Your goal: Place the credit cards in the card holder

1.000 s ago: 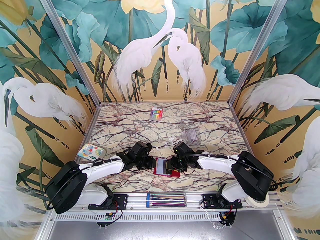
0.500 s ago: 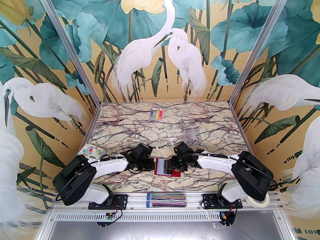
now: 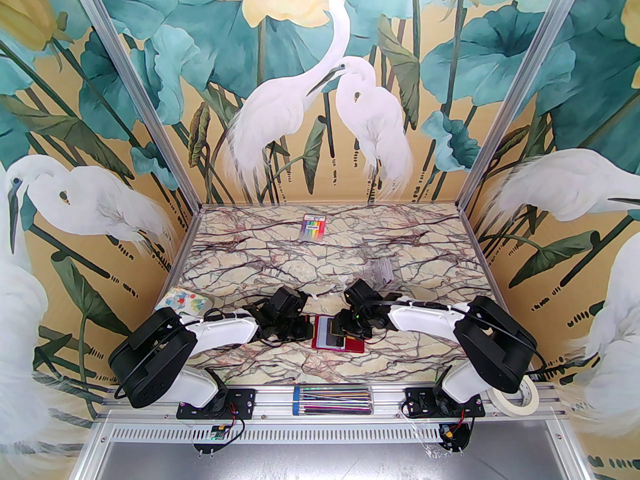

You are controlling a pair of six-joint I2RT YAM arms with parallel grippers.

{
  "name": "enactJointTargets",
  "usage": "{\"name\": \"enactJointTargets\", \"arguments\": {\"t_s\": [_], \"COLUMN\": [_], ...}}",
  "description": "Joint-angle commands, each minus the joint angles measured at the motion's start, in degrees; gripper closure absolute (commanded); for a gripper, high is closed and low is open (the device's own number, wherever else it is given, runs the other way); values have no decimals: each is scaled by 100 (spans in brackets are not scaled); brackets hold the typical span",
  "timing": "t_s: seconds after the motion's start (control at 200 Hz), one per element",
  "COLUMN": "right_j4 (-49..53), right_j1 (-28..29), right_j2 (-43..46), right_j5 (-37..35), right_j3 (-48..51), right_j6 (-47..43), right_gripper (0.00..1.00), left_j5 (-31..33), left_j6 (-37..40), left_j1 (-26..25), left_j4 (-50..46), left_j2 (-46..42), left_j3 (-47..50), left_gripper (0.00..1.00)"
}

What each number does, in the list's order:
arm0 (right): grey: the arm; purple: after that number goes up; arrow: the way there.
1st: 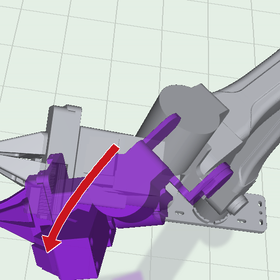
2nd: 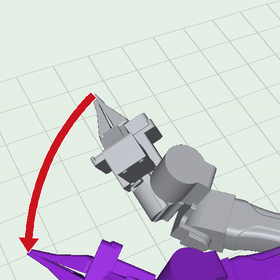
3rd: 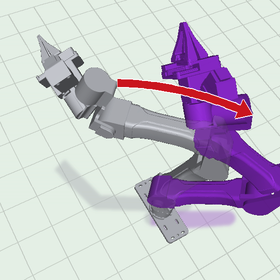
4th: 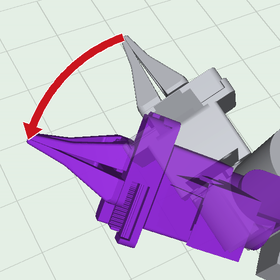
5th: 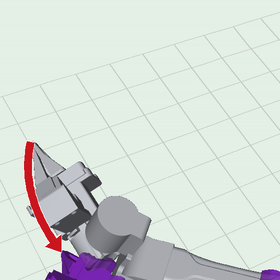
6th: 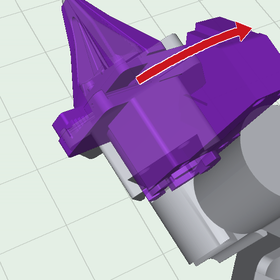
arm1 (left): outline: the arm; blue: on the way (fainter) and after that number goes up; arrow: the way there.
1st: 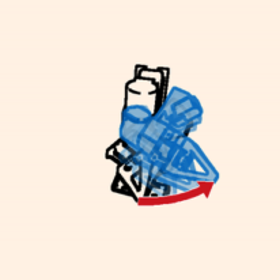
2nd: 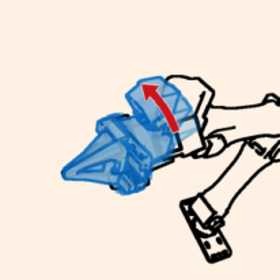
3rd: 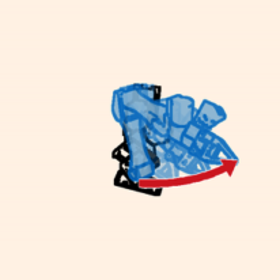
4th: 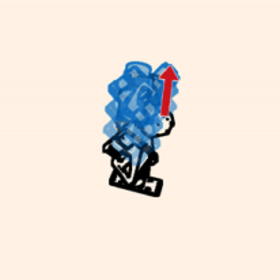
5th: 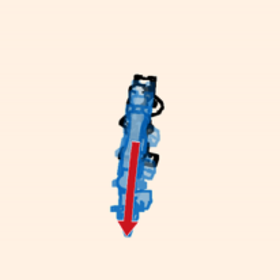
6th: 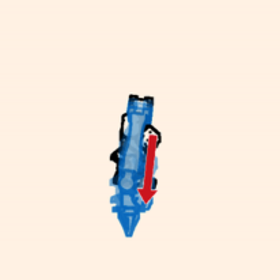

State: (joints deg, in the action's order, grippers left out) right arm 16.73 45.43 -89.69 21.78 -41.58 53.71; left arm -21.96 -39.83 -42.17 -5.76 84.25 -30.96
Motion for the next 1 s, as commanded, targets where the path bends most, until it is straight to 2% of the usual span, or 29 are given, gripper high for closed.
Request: {"name": "enactJointTargets", "arguments": {"t_s": [0.0,0.745,0.995], "right_j4": [93,163,748], "right_j1": [27,269,266], "right_j2": [-22,-306,5], "right_j5": [-86,-52,-421], "right_j3": [-148,-517,-637], "right_j6": [-107,-146,-400], "right_gripper": [59,59,57], "left_j5": [-98,-98,-65], "left_j6": [-86,-150,-165], "left_j1": [-80,-177,-185], "left_j4": [83,259,251], "left_j2": [126,311,220], "left_j3": [85,94,144], "left_gripper": [98,99,99]}}
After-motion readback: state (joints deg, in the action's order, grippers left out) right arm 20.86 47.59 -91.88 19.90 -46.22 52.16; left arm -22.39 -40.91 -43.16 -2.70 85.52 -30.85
